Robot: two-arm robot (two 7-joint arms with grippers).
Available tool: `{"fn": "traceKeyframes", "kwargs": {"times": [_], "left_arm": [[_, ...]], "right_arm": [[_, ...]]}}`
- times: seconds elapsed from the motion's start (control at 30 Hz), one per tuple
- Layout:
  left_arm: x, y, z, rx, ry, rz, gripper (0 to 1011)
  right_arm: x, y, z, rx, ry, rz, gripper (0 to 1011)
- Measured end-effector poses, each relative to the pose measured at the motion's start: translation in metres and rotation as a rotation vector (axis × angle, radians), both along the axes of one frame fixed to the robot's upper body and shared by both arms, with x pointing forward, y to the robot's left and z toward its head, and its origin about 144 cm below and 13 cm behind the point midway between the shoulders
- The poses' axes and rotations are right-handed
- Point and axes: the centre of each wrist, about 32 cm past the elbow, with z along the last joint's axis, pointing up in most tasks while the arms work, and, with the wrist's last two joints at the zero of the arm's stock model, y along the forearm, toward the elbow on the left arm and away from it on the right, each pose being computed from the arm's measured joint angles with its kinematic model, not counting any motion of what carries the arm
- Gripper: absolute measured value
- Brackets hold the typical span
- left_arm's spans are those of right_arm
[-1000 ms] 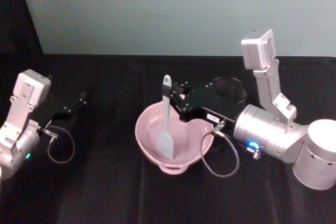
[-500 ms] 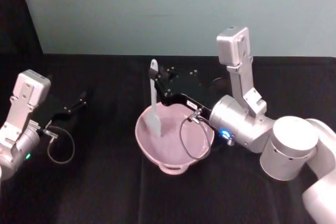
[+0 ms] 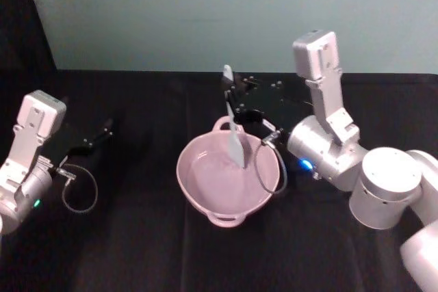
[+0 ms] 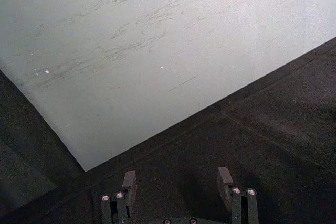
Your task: Use the one hand to pick up the spoon and stir the clear water in the bowl.
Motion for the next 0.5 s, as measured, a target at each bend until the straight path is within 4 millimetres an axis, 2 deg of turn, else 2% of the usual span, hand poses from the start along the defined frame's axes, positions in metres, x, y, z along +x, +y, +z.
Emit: {"fn": "traceKeyframes", "kwargs": {"times": [0.27, 0.5], "left_arm": [[0.000, 0.000, 0.000, 0.000, 0.000, 0.000, 1011], [0.000, 0.000, 0.000, 0.000, 0.000, 0.000, 1011]], "right_arm": [[-0.020, -0.017, 0.006, -0.017, 0.020, 0.013, 112], [-0.041, -0.019, 0.008, 0.024, 0.063, 0.085, 112]]}}
